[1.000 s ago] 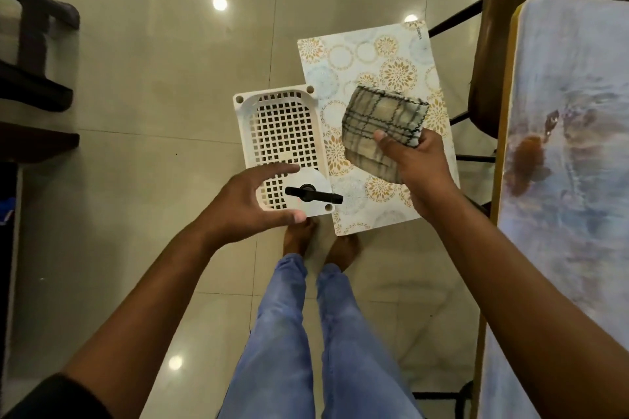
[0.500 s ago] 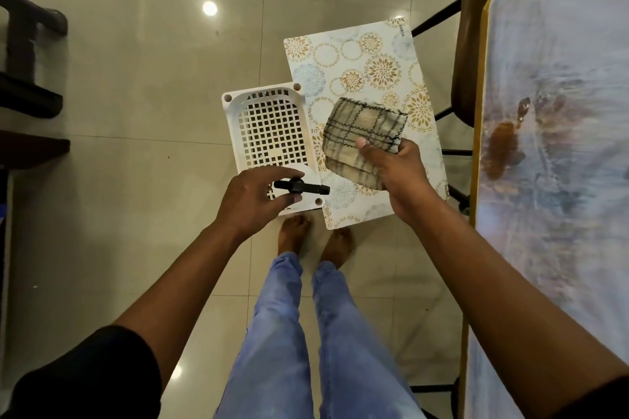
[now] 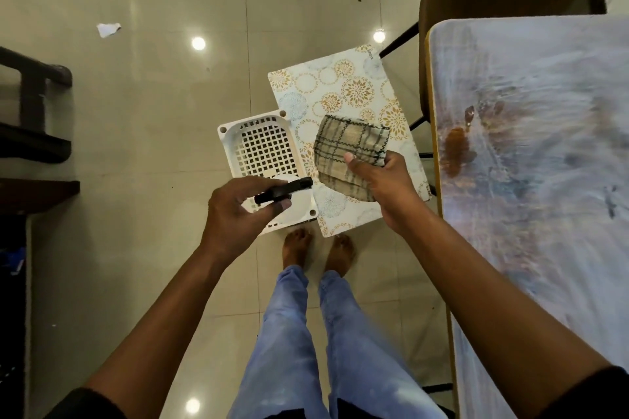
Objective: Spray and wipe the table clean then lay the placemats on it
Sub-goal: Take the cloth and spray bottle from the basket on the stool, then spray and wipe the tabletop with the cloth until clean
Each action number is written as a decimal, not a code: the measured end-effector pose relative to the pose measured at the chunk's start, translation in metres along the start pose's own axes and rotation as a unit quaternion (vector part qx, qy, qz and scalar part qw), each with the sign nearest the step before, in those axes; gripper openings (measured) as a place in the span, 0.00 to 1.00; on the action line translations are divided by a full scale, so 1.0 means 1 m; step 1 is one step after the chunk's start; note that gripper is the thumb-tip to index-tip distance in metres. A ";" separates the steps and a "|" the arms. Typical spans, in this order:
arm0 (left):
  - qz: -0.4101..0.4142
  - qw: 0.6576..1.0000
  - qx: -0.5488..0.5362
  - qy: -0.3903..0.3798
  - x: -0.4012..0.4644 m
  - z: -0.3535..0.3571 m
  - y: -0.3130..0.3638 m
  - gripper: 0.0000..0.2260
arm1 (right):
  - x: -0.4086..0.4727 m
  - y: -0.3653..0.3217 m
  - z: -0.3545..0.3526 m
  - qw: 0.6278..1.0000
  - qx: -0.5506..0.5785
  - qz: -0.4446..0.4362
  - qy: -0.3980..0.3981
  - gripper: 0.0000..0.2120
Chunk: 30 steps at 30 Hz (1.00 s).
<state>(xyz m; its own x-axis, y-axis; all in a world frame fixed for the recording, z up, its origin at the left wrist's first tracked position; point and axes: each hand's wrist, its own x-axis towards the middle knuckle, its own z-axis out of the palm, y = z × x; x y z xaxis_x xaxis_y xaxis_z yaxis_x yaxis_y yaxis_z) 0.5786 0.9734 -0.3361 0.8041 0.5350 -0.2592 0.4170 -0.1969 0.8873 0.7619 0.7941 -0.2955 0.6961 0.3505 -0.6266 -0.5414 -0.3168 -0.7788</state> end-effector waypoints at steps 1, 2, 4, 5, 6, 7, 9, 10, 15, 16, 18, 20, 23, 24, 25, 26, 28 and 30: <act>0.000 1.000 -0.028 -0.009 -0.003 -0.005 0.012 0.13 | -0.006 -0.006 0.000 1.000 0.013 -0.001 -0.004 0.04; 0.001 0.998 -0.059 -0.024 -0.007 -0.010 0.026 0.13 | -0.016 -0.015 -0.001 1.000 0.030 -0.001 -0.007 0.05; 0.008 0.992 -0.118 -0.049 -0.013 -0.019 0.054 0.14 | -0.032 -0.030 -0.004 0.999 0.043 -0.010 -0.001 0.06; 0.015 0.987 -0.146 -0.057 -0.015 -0.024 0.068 0.13 | -0.040 -0.036 -0.007 0.999 0.038 -0.018 0.004 0.05; 0.018 0.982 -0.174 -0.065 -0.017 -0.027 0.081 0.13 | -0.046 -0.041 -0.009 0.999 0.034 -0.025 0.004 0.04; 0.019 0.977 -0.200 -0.073 -0.020 -0.030 0.096 0.13 | -0.055 -0.048 -0.012 0.999 0.031 -0.031 0.010 0.03; 0.030 0.967 -0.237 -0.092 -0.025 -0.034 0.128 0.14 | -0.073 -0.058 -0.019 0.998 0.028 -0.043 0.021 0.04; 0.040 0.963 -0.243 -0.105 -0.027 -0.035 0.142 0.13 | -0.081 -0.063 -0.022 0.998 0.032 -0.046 0.026 0.03; 0.077 0.934 -0.272 -0.217 -0.030 -0.025 0.188 0.19 | -0.115 -0.071 -0.040 0.995 0.062 -0.052 0.065 0.14; 0.082 0.931 -0.257 -0.247 -0.030 -0.021 0.194 0.19 | -0.121 -0.071 -0.043 0.993 0.069 -0.051 0.076 0.13; 0.102 0.920 -0.209 -0.316 -0.031 -0.009 0.207 0.14 | -0.137 -0.069 -0.053 0.989 0.081 -0.054 0.109 0.09; 0.127 0.894 -0.184 -0.388 -0.038 0.007 0.218 0.10 | -0.154 -0.063 -0.063 0.982 0.091 -0.062 0.151 0.06; 0.173 0.858 -0.108 -0.472 -0.050 0.032 0.225 0.09 | -0.184 -0.049 -0.079 0.971 0.120 -0.062 0.197 0.05; 0.181 0.849 -0.085 -0.489 -0.055 0.041 0.228 0.09 | -0.197 -0.045 -0.084 0.967 0.137 -0.061 0.207 0.04; 0.187 0.841 -0.067 -0.503 -0.059 0.050 0.229 0.09 | -0.210 -0.040 -0.090 0.962 0.160 -0.059 0.214 0.03; 0.190 0.838 -0.053 -0.509 -0.064 0.057 0.230 0.10 | -0.223 -0.036 -0.094 0.957 0.183 -0.055 0.218 0.03; 0.191 0.831 -0.032 -0.522 -0.077 0.074 0.231 0.11 | -0.251 -0.024 -0.105 0.943 0.224 -0.050 0.239 0.05; 0.205 0.823 -0.012 -0.530 -0.092 0.093 0.231 0.11 | -0.277 -0.008 -0.118 0.931 0.247 -0.050 0.266 0.04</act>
<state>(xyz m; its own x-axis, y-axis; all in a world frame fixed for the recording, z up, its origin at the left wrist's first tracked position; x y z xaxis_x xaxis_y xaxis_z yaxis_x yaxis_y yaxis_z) 0.6404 0.8022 -0.1427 0.7977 -0.5926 -0.1120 0.0203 -0.1593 0.9870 0.6287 0.5955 -0.1122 0.8182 -0.1706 -0.5491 -0.5212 0.1832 -0.8335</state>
